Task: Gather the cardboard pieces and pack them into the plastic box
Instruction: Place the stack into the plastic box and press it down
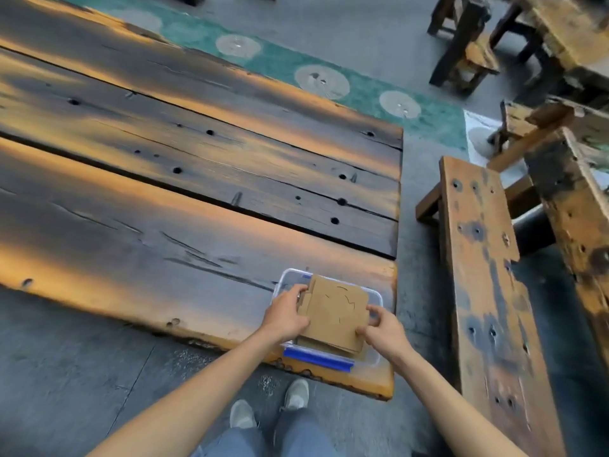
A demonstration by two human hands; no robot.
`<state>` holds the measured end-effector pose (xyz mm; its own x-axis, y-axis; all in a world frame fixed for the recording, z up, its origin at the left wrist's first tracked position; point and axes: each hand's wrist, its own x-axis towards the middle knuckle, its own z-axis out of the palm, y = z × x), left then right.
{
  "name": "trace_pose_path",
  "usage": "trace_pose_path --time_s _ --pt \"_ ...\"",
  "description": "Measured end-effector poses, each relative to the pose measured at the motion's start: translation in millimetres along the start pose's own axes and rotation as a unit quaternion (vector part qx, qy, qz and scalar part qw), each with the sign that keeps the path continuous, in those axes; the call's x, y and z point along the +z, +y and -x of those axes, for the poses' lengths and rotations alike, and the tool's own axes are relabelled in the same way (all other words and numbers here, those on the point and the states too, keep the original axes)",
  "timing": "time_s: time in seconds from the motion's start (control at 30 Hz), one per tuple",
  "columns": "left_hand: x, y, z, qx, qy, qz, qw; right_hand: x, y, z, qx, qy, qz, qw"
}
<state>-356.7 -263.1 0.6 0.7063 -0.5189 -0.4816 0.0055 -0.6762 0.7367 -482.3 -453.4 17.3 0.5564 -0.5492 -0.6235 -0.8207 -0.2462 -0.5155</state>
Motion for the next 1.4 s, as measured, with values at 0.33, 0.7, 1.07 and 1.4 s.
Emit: trace_pose_path --time_s 0.33,0.7,1.07,1.4 --pt "31 -12 -15 -0.012 -0.057 -0.093 0.994 1 7 -6 -0.003 -0.012 0.199 0.98" --pt "30 -11 -27 -0.034 -0.1 -0.157 0.982 -9 -4 -20 -0.052 -0.019 0.36 0.931" --pt "28 -10 -58 -0.049 -0.01 -0.049 0.998 3 -38 -67 -0.253 -0.129 0.323 0.903" --pt "26 -19 -55 0.032 -0.138 -0.053 0.989 8 -30 -100 -0.181 -0.243 0.38 0.874"
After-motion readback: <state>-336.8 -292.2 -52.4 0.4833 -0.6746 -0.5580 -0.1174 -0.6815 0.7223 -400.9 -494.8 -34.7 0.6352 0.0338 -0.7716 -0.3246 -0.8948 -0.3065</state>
